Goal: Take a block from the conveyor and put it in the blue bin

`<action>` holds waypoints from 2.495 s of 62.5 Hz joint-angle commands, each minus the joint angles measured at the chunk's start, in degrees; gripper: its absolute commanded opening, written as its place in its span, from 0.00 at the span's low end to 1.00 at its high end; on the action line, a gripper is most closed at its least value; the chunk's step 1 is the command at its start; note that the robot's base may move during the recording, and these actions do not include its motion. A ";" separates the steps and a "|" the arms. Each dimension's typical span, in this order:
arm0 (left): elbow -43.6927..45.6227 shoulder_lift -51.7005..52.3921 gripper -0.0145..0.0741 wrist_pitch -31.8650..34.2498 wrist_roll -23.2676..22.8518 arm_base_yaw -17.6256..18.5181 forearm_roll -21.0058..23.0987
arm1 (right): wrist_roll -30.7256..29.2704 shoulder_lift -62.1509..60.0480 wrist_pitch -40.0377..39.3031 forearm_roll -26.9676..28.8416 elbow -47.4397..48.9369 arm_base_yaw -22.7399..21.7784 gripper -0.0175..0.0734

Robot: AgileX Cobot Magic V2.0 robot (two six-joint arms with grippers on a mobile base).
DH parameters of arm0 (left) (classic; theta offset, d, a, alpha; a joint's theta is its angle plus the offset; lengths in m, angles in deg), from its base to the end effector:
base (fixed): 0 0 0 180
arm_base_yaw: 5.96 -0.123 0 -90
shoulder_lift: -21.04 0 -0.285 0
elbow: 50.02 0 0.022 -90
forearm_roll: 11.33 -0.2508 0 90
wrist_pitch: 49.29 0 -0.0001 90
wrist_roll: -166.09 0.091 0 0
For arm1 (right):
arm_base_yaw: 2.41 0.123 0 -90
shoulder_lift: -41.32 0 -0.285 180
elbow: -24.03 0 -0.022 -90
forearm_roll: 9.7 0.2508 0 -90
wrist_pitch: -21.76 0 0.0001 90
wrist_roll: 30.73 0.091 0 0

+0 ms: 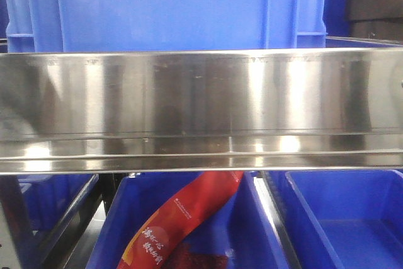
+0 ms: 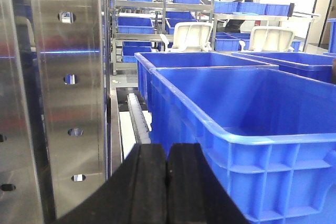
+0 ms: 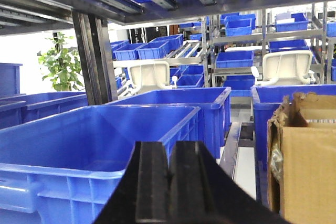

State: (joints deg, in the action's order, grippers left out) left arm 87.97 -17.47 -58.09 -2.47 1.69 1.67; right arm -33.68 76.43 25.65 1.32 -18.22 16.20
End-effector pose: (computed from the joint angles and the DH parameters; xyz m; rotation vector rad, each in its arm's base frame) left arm 0.1103 -0.0180 0.3648 0.1119 1.5530 -0.1516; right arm 0.0913 0.0320 0.3771 -0.1423 1.4213 0.3933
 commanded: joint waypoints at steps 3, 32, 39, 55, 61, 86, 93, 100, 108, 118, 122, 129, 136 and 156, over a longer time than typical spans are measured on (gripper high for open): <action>-0.06 0.26 0.04 1.22 0.29 -0.06 0.12 | 0.10 -0.20 -1.07 0.03 -0.17 -0.26 0.01; -0.06 0.26 0.04 1.22 0.29 -0.06 0.12 | 0.22 -7.45 -2.24 -11.32 -9.02 -3.71 0.01; -0.06 0.26 0.04 1.22 0.29 -0.06 0.12 | 1.64 -13.24 -2.49 -11.01 -16.90 -8.21 0.01; -0.06 0.26 0.04 1.22 0.29 -0.06 0.12 | 4.60 -23.46 -2.94 -10.20 -30.04 -14.78 0.01; -0.06 0.26 0.04 1.22 0.29 -0.06 0.12 | 4.60 -26.40 -3.04 -10.20 -33.40 -14.88 0.01; -0.06 0.26 0.04 1.22 0.29 -0.06 0.12 | 0.46 -27.32 -3.03 -9.55 -34.97 -14.88 0.01; -0.06 0.26 0.04 1.22 0.29 -0.06 0.12 | 0.46 -27.32 -3.03 -9.55 -34.97 -14.88 0.01; -0.06 0.26 0.04 1.22 0.29 -0.06 0.12 | 0.46 -27.32 -3.03 -9.55 -34.97 -14.88 0.01; -0.06 0.26 0.04 1.22 0.29 -0.06 0.12 | 0.46 -27.32 -3.03 -9.55 -34.97 -14.88 0.01; -0.06 0.26 0.04 1.22 0.29 -0.06 0.12 | 0.46 -27.32 -3.03 -9.55 -34.97 -14.88 0.01; -0.06 0.26 0.04 1.22 0.29 -0.06 0.12 | 0.46 -27.32 -3.03 -9.55 -34.97 -14.88 0.01; -0.06 0.26 0.04 1.22 0.29 -0.06 0.12 | 0.46 -27.32 -3.03 -9.55 -34.97 -14.88 0.01; -0.06 0.26 0.04 1.22 0.29 -0.06 0.12 | 0.46 -27.32 -3.03 -9.55 -34.97 -14.88 0.01; -2.23 3.70 0.04 0.59 0.29 -0.06 0.12 | 0.46 -27.32 -3.03 -9.55 -34.97 -14.88 0.01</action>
State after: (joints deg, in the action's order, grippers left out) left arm 86.45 -15.61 -58.00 -2.47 1.69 1.67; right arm -32.83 49.39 24.05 -8.34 -53.08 1.71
